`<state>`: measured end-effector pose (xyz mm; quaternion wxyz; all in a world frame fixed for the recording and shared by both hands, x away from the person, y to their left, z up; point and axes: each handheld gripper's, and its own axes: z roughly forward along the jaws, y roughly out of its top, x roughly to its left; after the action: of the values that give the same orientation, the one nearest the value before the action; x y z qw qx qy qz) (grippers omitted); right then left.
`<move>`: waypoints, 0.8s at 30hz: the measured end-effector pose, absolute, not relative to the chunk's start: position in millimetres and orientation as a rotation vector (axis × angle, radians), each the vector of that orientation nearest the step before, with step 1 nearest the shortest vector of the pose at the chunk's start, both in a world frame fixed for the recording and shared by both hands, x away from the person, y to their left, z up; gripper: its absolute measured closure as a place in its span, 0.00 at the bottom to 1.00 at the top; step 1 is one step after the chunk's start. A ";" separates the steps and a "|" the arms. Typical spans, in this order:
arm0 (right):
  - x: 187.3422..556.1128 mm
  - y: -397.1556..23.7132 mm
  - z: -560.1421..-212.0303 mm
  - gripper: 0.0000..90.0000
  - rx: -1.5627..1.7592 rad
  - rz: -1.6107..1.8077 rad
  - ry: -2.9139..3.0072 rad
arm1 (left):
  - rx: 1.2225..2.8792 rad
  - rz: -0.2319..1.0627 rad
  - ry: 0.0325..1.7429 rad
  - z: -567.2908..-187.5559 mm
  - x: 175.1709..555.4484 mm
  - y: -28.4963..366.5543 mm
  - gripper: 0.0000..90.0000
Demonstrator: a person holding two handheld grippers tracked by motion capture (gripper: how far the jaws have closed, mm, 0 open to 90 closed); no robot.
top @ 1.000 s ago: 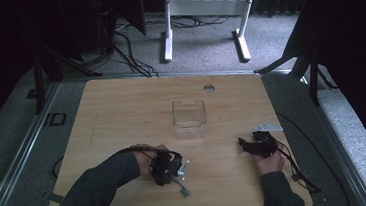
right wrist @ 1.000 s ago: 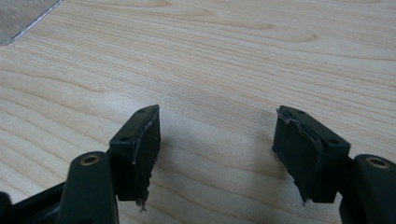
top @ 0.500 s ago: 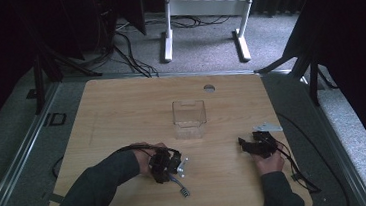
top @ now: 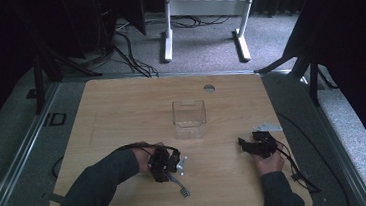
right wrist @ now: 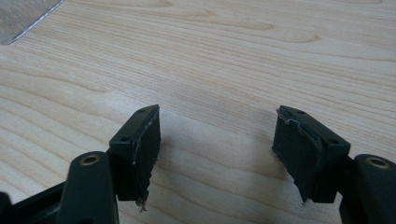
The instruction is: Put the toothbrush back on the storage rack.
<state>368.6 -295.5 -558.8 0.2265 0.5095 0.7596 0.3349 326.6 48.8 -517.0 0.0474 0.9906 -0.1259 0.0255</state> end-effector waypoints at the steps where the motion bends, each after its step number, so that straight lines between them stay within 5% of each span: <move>1: 368.6 -295.5 -558.8 0.35 1.404 0.923 2.094 | 3.022 0.075 -0.378 -516.9 327.1 49.2 0.67; 11: 368.6 -295.4 -558.8 0.35 1.403 0.924 2.095 | 3.037 0.026 -0.364 -516.7 325.5 49.6 0.91; 24: 368.6 -295.3 -558.8 0.35 1.401 0.924 2.096 | 2.948 0.064 -0.205 -491.4 334.9 56.7 0.93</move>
<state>368.6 -295.3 -558.8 0.2262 0.5080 0.7605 0.3353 334.9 56.7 -491.4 0.0928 0.9931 -0.0690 0.0216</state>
